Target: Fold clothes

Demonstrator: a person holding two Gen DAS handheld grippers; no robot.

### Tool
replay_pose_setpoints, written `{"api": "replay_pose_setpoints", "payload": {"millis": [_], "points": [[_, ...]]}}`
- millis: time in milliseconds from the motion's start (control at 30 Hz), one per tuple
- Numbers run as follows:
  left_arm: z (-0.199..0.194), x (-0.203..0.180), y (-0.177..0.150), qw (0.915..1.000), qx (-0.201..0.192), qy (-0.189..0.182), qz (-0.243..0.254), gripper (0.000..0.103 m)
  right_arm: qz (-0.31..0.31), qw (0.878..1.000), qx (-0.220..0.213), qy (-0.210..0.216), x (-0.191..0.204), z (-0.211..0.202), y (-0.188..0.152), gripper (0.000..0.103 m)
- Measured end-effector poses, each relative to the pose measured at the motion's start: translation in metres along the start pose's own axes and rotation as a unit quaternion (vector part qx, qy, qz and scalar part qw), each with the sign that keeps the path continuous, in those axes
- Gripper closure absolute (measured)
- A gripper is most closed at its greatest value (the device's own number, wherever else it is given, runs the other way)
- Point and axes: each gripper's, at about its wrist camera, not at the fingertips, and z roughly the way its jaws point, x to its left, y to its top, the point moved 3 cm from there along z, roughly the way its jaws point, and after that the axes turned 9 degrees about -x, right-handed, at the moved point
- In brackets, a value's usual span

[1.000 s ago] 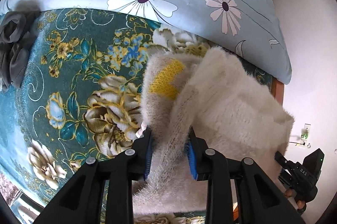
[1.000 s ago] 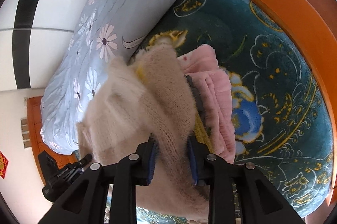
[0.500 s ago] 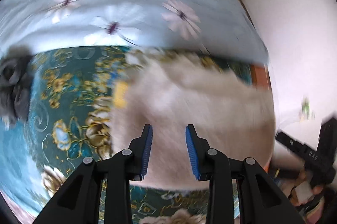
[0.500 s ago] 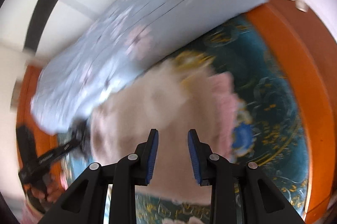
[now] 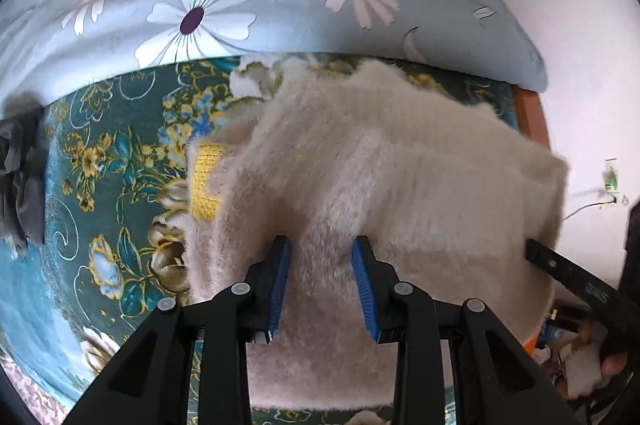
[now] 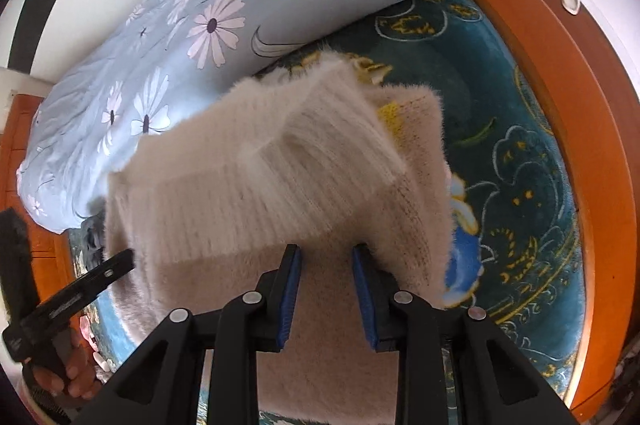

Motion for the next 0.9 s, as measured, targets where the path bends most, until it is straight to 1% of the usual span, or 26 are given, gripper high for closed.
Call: {"api": "replay_pose_setpoints", "payload": {"millis": [133,233,400,500,567,633,700,733,800,900], "points": [[0.014,0.005,0.003,1.0,0.006,0.001,-0.007,0.068,-0.007,1.0,-0.003,0.009,0.005,0.004,0.001,0.072],[0.015,0.01,0.005,0.9996,0.015,-0.009,-0.02,0.068,-0.003,1.0,-0.006,0.013,0.005,0.006,0.003,0.072],[-0.006,0.006,-0.005,0.9996,0.012,-0.014,-0.02,0.068,0.0,1.0,-0.006,0.004,0.004,0.006,0.003,0.072],[-0.023,0.004,-0.02,0.9995,0.01,-0.019,-0.024,0.067,-0.003,1.0,-0.007,0.005,0.005,-0.002,-0.001,0.072],[-0.034,0.004,-0.037,0.9995,0.006,-0.018,-0.025,0.064,-0.008,1.0,-0.008,0.0,0.01,-0.013,-0.007,0.071],[-0.042,0.003,-0.054,0.9995,0.006,-0.015,-0.028,0.061,-0.03,0.999,-0.023,0.001,0.023,-0.031,-0.018,0.068],[-0.048,0.003,-0.075,0.9991,0.013,-0.014,-0.038,0.06,-0.042,0.999,-0.032,0.011,0.034,-0.044,-0.033,0.061],[-0.049,0.003,-0.084,0.9988,0.016,-0.015,-0.043,0.06,-0.048,0.998,-0.029,0.022,0.04,-0.049,-0.044,0.061],[-0.051,0.003,-0.103,0.9978,0.025,-0.019,-0.059,0.06,-0.062,0.998,-0.014,0.031,0.05,-0.051,-0.065,0.059],[-0.052,0.005,-0.127,0.9955,0.043,-0.027,-0.08,0.06,-0.082,0.996,0.015,0.025,0.058,-0.044,-0.097,0.055]]}}
